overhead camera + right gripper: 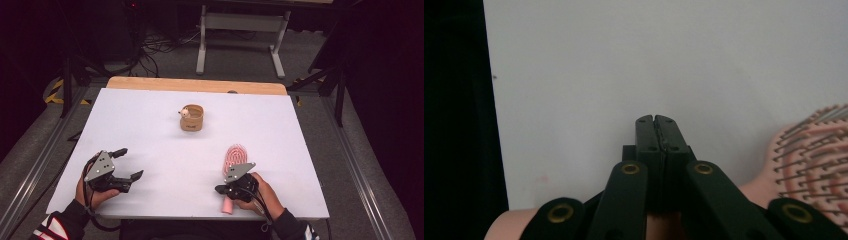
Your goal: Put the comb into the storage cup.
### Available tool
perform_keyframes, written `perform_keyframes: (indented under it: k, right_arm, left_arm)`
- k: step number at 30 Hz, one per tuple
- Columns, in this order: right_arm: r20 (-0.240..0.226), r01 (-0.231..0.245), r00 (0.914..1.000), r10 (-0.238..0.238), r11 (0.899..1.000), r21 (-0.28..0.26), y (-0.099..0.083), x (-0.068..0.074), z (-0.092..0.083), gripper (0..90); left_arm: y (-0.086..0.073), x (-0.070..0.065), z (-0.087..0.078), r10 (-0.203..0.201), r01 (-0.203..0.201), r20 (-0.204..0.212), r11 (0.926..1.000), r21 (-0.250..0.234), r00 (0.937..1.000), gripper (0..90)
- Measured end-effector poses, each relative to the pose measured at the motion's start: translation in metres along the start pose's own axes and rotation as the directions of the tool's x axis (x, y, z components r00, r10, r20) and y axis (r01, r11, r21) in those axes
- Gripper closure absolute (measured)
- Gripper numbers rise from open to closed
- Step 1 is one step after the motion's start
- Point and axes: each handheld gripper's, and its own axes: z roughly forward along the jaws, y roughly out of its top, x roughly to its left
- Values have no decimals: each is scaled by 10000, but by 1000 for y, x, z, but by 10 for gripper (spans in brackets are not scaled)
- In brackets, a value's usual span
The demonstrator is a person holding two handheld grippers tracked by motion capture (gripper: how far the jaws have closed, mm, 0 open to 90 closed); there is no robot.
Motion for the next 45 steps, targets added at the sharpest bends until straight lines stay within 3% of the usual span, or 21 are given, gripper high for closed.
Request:
perform_keyframes:
  k: [11, 12, 18, 24, 33, 36, 42, 45]
  right_arm:
    - [834, 134, 9964, -170, 9990, 431, -21, -11, -24, 893]
    - [1160, 213, 9929, -273, 9984, 524, -24, -13, -28, 891]
    - [1646, -169, 9863, 83, 9986, 506, -35, -19, -38, 893]
    - [2484, -494, 9681, 321, 9967, 639, -48, -29, -51, 888]
    - [2698, -449, 9627, 230, 9962, 751, -47, -27, -55, 845]
    - [2733, -661, 9604, 533, 9971, 379, -47, -26, -62, 843]
    - [3177, -1284, 9388, 1328, 9911, -346, -48, -25, -82, 770]
    - [3380, -1734, 9226, 1859, 9826, -671, -51, -28, -90, 693]
  left_arm:
    - [0, 0, 1, 48, -48, 2, 9999, 94, 10000, 104]
    - [0, 0, 1, 73, -73, -8, 9999, 100, 10000, 104]
    - [0, 0, 0, 35, -35, 2, 10000, 74, 10000, 104]
    - [1, 0, -2, 43, -42, 131, 10000, -50, 9999, 102]
    - [2, -2, -4, 156, -156, 128, 9999, -28, 9998, 101]
    - [2, -1, -4, 76, -75, 106, 9999, -102, 9999, 102]
    - [2, 1, -6, 43, -42, 97, 10000, -84, 9999, 102]
    - [2, 1, -5, 72, -71, 82, 9999, -85, 9999, 102]
